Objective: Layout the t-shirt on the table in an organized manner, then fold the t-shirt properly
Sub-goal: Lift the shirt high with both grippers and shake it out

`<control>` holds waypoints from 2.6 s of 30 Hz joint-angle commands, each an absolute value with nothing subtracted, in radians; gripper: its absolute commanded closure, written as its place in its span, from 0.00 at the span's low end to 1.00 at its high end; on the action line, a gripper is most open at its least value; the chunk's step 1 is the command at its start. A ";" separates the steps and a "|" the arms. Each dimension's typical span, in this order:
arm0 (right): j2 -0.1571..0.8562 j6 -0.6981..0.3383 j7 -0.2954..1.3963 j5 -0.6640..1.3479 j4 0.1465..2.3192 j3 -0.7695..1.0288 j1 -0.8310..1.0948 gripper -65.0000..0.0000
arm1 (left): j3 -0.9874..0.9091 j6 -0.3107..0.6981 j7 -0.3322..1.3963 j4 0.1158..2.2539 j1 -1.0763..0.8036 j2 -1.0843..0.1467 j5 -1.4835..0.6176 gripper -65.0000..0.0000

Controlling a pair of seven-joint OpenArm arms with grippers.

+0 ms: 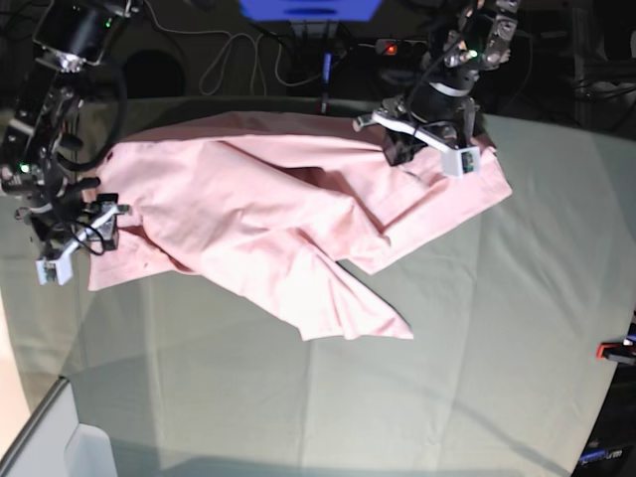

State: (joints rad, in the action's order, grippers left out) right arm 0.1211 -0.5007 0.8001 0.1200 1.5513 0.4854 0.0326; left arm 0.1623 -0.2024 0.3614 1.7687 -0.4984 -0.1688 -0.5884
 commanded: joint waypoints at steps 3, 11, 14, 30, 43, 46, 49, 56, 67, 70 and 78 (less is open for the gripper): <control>0.173 -0.498 0.786 0.127 1.478 0.486 0.004 0.58 | 0.160 -0.196 0.344 1.784 -0.499 -0.170 -0.590 1.00; 0.234 -0.499 0.788 0.128 1.354 0.493 -0.030 0.95 | 0.160 -0.196 0.344 1.784 -0.496 -0.170 -0.590 1.00; 0.249 -0.504 0.796 0.128 1.363 0.493 -0.025 1.00 | 0.160 -0.196 0.344 1.787 -0.493 -0.166 -0.590 1.00; 0.232 -0.605 0.794 0.133 1.698 0.486 -0.145 1.00 | 0.125 -0.194 0.354 1.824 -0.117 -0.145 -0.593 1.00; 0.259 -0.605 0.796 0.128 1.481 0.389 -0.615 1.00 | 0.226 -0.194 0.346 1.497 0.437 -0.260 -0.700 1.00; 0.262 -0.605 0.796 0.127 1.445 0.367 -0.707 1.00 | 0.242 -0.194 0.344 1.397 0.582 -0.283 -0.777 1.00; 0.262 -0.605 0.791 0.088 1.389 0.363 -0.808 1.00 | 0.242 -0.193 0.344 1.308 0.722 -0.288 -0.817 1.00; 0.255 -0.605 0.792 -0.019 1.339 0.366 -1.044 1.00 | 0.245 -0.193 0.344 1.175 1.023 -0.289 -0.878 1.00; 0.222 -0.602 0.842 -0.093 1.478 0.449 -1.032 1.00 | 0.232 -0.193 0.351 1.204 1.061 -0.377 -0.891 1.00; 0.188 -0.602 0.855 -0.091 1.532 0.506 -0.921 1.00 | 0.232 -0.193 0.352 1.256 0.972 -0.409 -0.891 1.00; 0.054 -0.604 0.845 -0.068 1.778 0.553 -0.464 1.00 | 0.053 -0.193 0.354 1.438 0.501 -0.429 -0.891 1.00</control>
